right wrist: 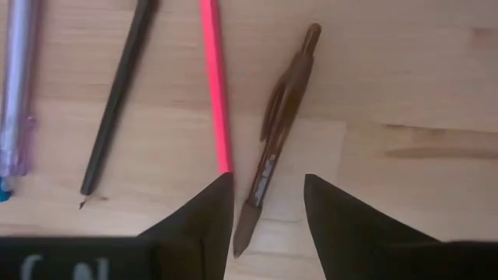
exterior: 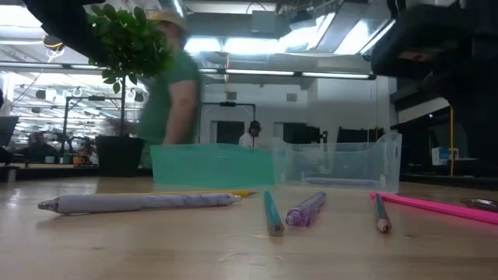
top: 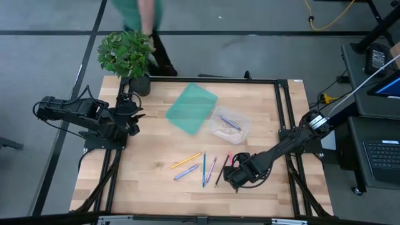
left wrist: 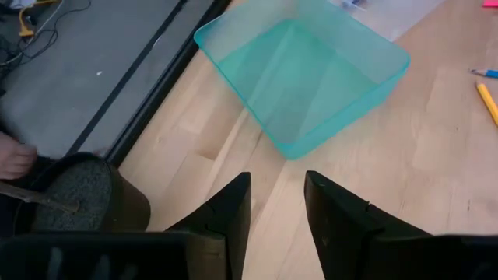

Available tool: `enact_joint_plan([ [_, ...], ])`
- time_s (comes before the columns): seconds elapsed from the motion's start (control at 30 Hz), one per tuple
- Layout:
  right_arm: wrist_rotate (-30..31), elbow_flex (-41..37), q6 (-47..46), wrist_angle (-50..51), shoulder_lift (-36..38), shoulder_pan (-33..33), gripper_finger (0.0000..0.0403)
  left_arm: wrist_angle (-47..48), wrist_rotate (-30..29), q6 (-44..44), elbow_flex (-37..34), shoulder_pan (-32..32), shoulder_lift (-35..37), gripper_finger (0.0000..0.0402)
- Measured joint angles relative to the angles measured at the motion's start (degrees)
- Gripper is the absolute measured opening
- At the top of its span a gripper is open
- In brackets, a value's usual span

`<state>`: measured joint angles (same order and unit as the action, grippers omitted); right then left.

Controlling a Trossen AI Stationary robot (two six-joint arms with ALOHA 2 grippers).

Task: Sort pens & pencils
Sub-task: Put the brown pen into the transparent bin

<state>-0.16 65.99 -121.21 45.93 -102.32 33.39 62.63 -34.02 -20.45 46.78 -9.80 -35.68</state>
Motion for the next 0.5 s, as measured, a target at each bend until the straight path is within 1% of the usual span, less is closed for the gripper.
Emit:
enact_joint_plan([
  [0.27,0.47,-4.03,-0.02,-6.00,0.00,-0.09,0.0158,-0.02,0.00,0.00,0.00,0.00,0.02,0.0115],
  [0.5,0.52,-6.52,-0.04,-7.76,-0.04,-0.17,0.0158,0.69,0.00,-0.15,0.00,0.02,0.02,0.0115],
])
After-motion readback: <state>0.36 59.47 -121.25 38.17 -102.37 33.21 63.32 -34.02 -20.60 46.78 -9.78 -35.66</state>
